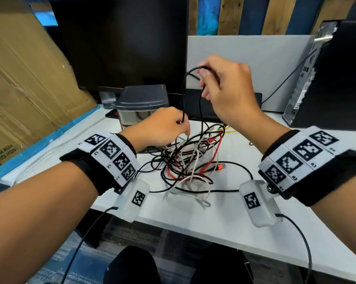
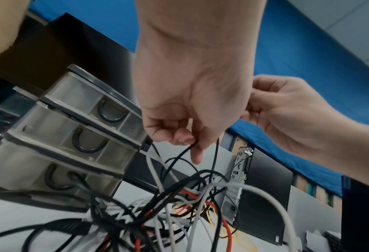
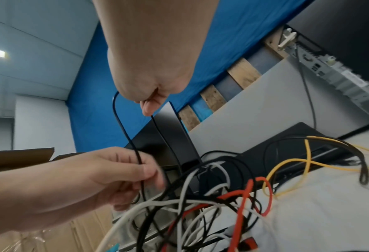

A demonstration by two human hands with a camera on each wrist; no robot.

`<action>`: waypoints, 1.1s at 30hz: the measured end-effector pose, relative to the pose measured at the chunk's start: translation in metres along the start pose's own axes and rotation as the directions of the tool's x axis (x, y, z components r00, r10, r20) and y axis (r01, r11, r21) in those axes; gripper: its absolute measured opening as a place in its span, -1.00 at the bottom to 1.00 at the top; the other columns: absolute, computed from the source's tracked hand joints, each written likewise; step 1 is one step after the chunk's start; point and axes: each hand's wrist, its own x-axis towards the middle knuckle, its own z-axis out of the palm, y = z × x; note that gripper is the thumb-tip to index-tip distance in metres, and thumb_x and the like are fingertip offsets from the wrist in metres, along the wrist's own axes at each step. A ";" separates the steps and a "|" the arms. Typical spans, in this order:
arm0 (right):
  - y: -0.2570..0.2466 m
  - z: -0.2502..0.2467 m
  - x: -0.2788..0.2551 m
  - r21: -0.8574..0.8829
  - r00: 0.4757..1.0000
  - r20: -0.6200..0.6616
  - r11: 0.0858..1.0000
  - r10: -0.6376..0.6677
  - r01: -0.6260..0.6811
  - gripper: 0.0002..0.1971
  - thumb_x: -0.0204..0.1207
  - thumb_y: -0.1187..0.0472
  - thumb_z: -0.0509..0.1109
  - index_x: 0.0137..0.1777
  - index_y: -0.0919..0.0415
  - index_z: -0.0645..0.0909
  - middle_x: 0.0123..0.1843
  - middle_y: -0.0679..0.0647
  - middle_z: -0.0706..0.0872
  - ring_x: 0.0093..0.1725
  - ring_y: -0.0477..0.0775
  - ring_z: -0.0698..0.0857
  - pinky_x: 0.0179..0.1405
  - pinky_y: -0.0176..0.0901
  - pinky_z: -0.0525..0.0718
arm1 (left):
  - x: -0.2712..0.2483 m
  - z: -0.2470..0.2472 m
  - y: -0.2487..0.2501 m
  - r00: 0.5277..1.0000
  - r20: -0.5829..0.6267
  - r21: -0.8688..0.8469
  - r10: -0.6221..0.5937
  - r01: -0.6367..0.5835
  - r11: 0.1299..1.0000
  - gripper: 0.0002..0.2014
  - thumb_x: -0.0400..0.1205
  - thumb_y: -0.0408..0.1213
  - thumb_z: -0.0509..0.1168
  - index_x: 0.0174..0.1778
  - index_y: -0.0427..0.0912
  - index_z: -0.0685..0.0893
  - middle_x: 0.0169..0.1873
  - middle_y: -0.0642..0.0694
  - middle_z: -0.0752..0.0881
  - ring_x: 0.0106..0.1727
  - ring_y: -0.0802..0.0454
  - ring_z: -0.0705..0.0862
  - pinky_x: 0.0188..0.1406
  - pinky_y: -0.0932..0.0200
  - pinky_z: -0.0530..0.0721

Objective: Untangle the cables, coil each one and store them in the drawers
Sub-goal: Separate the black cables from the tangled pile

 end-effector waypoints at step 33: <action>0.017 0.010 -0.028 -0.071 0.695 0.643 0.928 0.323 -0.366 -0.58 0.83 0.13 0.16 -0.18 0.35 0.64 -0.27 0.24 0.83 -0.34 0.14 0.86 -0.32 -0.14 0.82 | -0.005 -0.011 0.004 0.941 -0.296 -0.621 -0.163 -0.059 0.782 -0.57 0.75 -0.37 0.30 0.51 0.01 0.45 0.05 -0.18 0.84 -0.10 0.03 0.86 -0.10 0.11 0.72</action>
